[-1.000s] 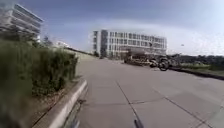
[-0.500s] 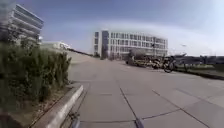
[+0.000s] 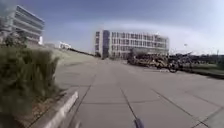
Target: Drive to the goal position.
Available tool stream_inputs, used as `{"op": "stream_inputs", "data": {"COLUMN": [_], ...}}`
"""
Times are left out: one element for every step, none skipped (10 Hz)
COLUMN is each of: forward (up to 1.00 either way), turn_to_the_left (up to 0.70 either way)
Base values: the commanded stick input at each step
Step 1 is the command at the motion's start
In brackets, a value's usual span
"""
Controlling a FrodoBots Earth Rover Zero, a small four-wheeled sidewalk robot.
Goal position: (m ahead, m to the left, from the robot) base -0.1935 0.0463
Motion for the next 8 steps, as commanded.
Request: {"op": "stream_inputs", "data": {"forward": [0.70, 0.70, 0.70, 0.70, 0.70, 0.70, 0.70, 0.70], "turn_to_the_left": [0.00, 0.00, 0.00, 0.00, 0.00, 0.03, 0.00, 0.00]}}
